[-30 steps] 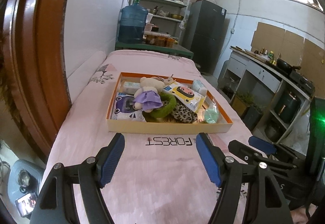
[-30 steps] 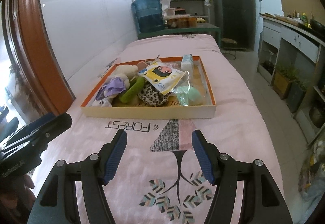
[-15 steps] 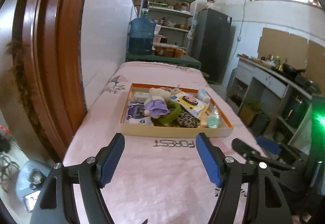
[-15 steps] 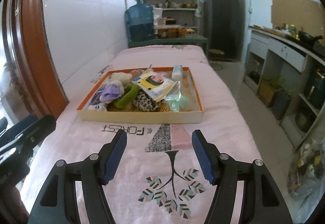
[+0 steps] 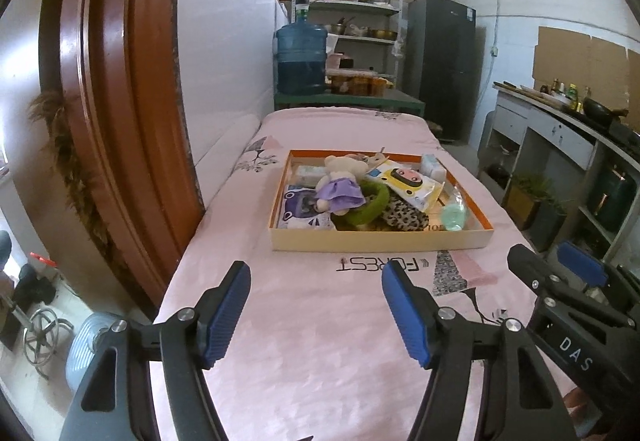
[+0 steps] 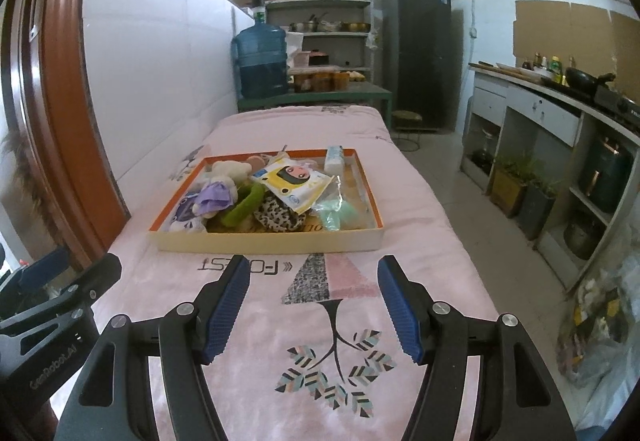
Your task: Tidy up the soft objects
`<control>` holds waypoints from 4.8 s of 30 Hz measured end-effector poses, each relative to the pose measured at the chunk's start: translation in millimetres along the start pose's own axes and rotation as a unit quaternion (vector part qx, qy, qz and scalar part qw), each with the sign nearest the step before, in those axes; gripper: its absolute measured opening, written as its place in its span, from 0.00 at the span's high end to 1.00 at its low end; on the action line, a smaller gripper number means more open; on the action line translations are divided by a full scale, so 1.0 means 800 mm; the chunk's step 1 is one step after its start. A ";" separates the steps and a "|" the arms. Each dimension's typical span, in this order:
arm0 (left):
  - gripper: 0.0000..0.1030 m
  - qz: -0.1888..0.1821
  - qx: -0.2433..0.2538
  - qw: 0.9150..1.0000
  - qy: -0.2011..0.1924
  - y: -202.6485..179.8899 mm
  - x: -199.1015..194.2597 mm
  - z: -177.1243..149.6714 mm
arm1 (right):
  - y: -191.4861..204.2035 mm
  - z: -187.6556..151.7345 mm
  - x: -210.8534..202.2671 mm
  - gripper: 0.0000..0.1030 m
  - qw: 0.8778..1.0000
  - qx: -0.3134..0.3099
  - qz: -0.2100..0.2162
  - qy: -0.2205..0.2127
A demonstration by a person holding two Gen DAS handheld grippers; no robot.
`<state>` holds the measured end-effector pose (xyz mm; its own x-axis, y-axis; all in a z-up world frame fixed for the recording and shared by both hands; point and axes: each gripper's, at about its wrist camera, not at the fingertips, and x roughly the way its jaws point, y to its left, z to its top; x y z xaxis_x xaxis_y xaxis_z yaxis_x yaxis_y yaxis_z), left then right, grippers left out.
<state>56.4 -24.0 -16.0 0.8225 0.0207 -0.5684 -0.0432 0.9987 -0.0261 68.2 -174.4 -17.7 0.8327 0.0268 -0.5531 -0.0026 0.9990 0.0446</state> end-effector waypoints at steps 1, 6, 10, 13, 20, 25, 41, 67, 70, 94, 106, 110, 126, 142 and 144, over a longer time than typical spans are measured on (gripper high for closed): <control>0.34 0.002 0.000 1.000 0.000 0.000 -0.001 0.000 | 0.000 0.000 0.000 0.34 1.000 0.000 0.000 0.000; 0.34 0.013 0.002 1.000 -0.002 0.000 -0.003 -0.001 | 0.002 -0.001 0.000 0.34 1.000 -0.003 0.002 0.001; 0.34 0.015 0.006 1.000 0.001 -0.001 -0.002 -0.001 | 0.002 -0.002 0.001 0.34 1.000 -0.003 0.004 0.003; 0.34 0.015 0.007 1.000 0.003 -0.002 -0.003 -0.001 | 0.002 -0.003 0.002 0.34 1.000 -0.004 0.004 0.003; 0.34 0.013 0.004 1.000 0.005 -0.003 -0.001 -0.001 | 0.004 -0.004 0.004 0.34 1.000 -0.005 0.007 0.006; 0.34 0.011 0.002 1.000 0.007 -0.004 0.002 -0.004 | 0.006 -0.006 0.006 0.34 1.000 -0.009 0.006 0.007; 0.34 0.014 0.000 1.000 0.009 -0.003 0.005 -0.007 | 0.004 -0.009 0.012 0.34 1.000 -0.005 0.013 0.017; 0.34 0.013 0.002 1.000 0.012 -0.005 0.006 -0.012 | 0.006 -0.012 0.015 0.34 1.000 -0.008 0.016 0.022; 0.34 0.013 0.001 1.000 0.012 -0.005 0.007 -0.015 | 0.008 -0.012 0.016 0.34 1.000 -0.010 0.015 0.022; 0.34 0.013 0.001 1.000 0.013 -0.002 0.009 -0.014 | 0.015 -0.013 0.021 0.34 0.999 -0.019 0.018 0.026; 0.34 0.012 0.000 1.000 0.014 -0.004 0.011 -0.018 | 0.014 -0.014 0.022 0.34 0.999 -0.020 0.017 0.027; 0.34 0.012 -0.001 1.000 0.014 -0.002 0.011 -0.017 | 0.014 -0.014 0.022 0.34 0.999 -0.019 0.018 0.028; 0.34 0.011 -0.003 1.000 0.016 -0.004 0.012 -0.021 | 0.016 -0.017 0.020 0.34 0.999 -0.022 0.016 0.025; 0.34 0.010 -0.003 1.000 0.016 -0.003 0.013 -0.022 | 0.018 -0.017 0.020 0.34 0.999 -0.023 0.016 0.026; 0.34 0.011 -0.003 1.000 0.016 -0.002 0.013 -0.021 | 0.018 -0.017 0.020 0.34 0.999 -0.023 0.016 0.026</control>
<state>55.6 -26.0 -35.5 0.8032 0.0419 -0.5943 -0.0646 0.9978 -0.0169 73.7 -159.1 -37.0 0.8017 0.0589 -0.5948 -0.0543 0.9982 0.0256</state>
